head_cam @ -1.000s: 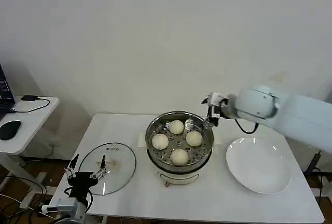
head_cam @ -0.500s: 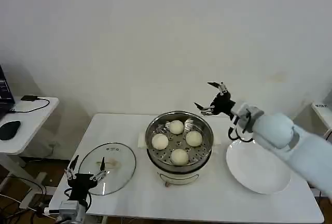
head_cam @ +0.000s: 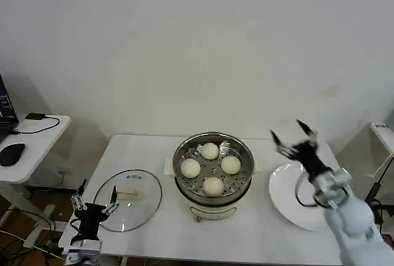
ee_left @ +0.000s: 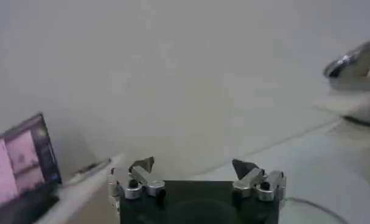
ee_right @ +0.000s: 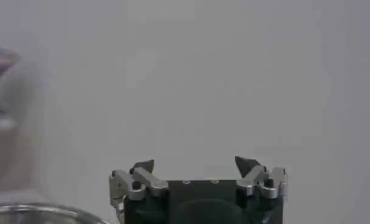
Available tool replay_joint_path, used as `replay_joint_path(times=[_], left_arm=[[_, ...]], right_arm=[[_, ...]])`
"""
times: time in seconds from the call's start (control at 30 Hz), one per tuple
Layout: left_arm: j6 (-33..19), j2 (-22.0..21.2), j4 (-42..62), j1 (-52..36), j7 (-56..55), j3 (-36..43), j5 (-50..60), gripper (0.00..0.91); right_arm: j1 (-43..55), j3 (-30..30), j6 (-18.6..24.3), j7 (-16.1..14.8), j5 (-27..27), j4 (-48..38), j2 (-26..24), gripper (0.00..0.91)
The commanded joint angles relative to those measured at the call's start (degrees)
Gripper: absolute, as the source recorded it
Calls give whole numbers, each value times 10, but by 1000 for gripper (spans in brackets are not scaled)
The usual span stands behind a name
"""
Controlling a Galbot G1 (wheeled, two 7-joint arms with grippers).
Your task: Take steamed baozi put them in steamer then cover it.
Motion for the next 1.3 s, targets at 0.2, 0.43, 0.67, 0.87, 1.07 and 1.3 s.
replay_joint_path(times=[0.2, 0.43, 0.67, 0.87, 1.07, 1.3], left_arm=[[-33, 6, 103, 19, 6, 19, 519, 907], [-33, 21, 193, -55, 30, 50, 536, 907], [-30, 25, 222, -103, 44, 62, 536, 907], [-29, 33, 224, -130, 50, 62, 530, 907], [-28, 35, 238, -147, 53, 65, 530, 907], [-26, 33, 261, -172, 55, 71, 529, 907]], right_arm=[[-195, 206, 37, -27, -7, -5, 134, 907], [-197, 202, 32, -25, -7, 0, 142, 907], [-199, 198, 33, -24, -10, -3, 152, 907], [-207, 187, 38, -25, -19, 2, 165, 907], [-209, 179, 40, -24, -24, 2, 172, 907], [-210, 178, 41, -25, -24, 2, 173, 907]])
